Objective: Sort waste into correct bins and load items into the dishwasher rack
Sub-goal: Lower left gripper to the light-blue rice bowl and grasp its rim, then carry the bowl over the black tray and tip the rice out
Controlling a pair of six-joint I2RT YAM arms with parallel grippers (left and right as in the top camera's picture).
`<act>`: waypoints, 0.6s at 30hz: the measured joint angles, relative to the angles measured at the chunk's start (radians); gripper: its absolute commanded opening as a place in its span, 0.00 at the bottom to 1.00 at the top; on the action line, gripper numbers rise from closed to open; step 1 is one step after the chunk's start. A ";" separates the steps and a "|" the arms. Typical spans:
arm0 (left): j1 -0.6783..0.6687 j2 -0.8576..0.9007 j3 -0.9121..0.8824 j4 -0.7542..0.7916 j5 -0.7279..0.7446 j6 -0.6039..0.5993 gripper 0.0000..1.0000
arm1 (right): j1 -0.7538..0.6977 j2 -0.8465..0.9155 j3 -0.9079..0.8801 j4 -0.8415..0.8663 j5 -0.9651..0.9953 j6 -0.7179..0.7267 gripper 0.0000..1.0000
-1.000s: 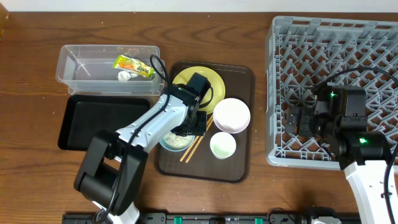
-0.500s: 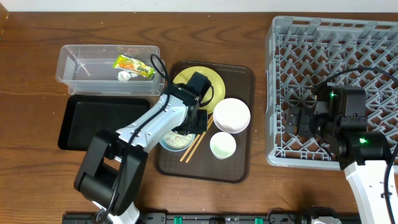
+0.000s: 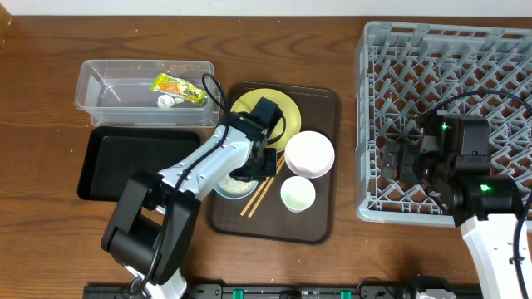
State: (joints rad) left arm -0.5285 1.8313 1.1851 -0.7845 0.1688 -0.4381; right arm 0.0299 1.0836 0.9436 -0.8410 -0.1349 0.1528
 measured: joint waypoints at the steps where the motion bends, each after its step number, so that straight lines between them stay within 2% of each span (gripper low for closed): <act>1: 0.000 -0.001 0.000 -0.001 -0.001 0.000 0.06 | 0.000 0.000 0.000 0.000 0.000 0.000 0.99; 9: -0.005 -0.049 0.006 -0.075 -0.011 0.003 0.06 | 0.000 0.000 0.000 -0.010 0.000 0.000 0.99; 14: -0.001 -0.169 0.011 -0.135 -0.002 0.048 0.06 | 0.000 0.000 0.000 -0.010 0.000 0.000 0.99; 18: 0.051 -0.277 0.023 -0.154 0.011 0.074 0.06 | 0.000 0.000 0.000 -0.011 0.000 0.000 0.99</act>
State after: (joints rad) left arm -0.4770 1.5547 1.2083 -0.9386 0.1802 -0.3645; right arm 0.0299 1.0836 0.9436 -0.8516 -0.1349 0.1528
